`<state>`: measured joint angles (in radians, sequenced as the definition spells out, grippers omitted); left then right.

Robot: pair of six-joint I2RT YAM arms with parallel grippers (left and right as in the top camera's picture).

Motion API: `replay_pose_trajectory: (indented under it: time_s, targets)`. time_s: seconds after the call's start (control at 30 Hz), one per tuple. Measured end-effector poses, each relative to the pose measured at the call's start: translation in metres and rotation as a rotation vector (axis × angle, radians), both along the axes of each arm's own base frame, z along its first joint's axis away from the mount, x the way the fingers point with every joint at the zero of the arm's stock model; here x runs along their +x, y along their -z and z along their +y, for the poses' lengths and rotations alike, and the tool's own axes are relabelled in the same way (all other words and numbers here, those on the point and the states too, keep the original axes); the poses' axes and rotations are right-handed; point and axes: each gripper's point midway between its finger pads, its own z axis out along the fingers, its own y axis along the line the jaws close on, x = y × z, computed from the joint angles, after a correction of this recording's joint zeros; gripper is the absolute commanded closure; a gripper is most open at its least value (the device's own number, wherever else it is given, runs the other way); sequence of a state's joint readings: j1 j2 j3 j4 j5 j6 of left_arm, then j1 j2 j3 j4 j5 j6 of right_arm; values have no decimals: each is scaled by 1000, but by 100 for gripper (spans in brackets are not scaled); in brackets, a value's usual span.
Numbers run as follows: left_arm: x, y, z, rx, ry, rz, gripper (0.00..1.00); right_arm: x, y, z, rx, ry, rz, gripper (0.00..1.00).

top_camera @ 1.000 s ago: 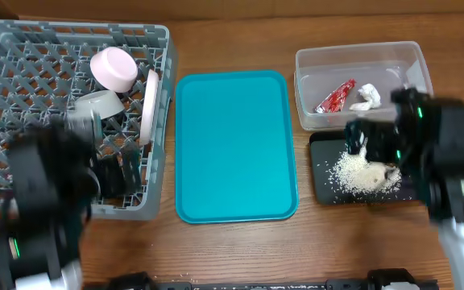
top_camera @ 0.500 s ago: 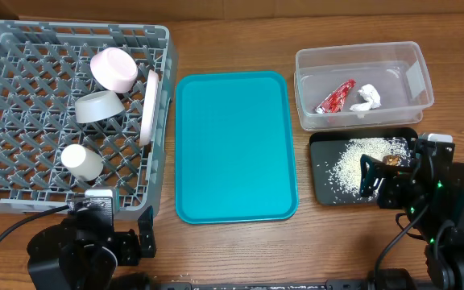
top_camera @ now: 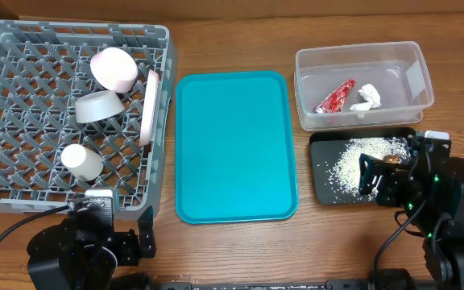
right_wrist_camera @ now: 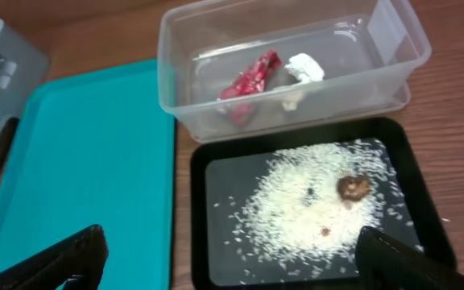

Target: Sort waste into correct bins and load items into the dishwasher

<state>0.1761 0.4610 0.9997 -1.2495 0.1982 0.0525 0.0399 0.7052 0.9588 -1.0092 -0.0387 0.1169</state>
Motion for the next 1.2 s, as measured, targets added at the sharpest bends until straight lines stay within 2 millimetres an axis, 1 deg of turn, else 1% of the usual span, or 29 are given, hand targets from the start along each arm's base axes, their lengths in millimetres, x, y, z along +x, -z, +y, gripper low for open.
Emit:
replay_pose_trajectory:
  time_s: [0.07, 0.13, 0.2, 0.27, 0.37, 0.47, 0.63, 0.7, 0.87, 0.97, 1.03, 1.1, 1.13, 1.2]
  targets:
    - [0, 0, 0, 0, 0, 0, 0, 1, -1, -4, -17, 12, -5, 0]
    - [0, 0, 0, 0, 0, 0, 0, 5, -8, -5, -25, 18, -47, 0]
    - [0, 0, 0, 0, 0, 0, 0, 10, -18, -6, -29, 24, -114, 0]
    - [0, 0, 0, 0, 0, 0, 0, 11, -32, -7, -26, 29, -220, 0]
    - [0, 0, 0, 0, 0, 1, 0, 5, -43, -7, -18, 31, -356, 0]
    - [0, 0, 0, 0, 0, 1, 0, -1, -45, -6, -7, 29, -512, 0]
    - [0, 2, 0, -1, 0, 5, 0, -2, -39, 0, 18, -4, -757, 0]
    - [0, 2, 0, -1, 0, 6, 0, -1, -29, 3, 26, -22, -834, 0]
    - [0, 2, 0, -1, 0, 6, 0, 6, -3, 8, 34, -47, -904, 0]
    - [0, 2, 0, -1, 0, 6, 0, 12, 23, 10, 37, -59, -864, 0]
    - [0, 2, 0, -1, 0, 6, 0, 15, 52, 12, 27, -72, -764, 0]
    - [0, 2, 0, -1, 0, 6, 0, 16, 67, 13, 10, -87, -706, 0]
    - [0, 2, 0, -1, 0, 6, 0, 16, 71, 14, 2, -95, -690, 0]
    - [0, 2, 0, -1, 0, 6, 0, 15, 72, 15, -22, -111, -690, 0]
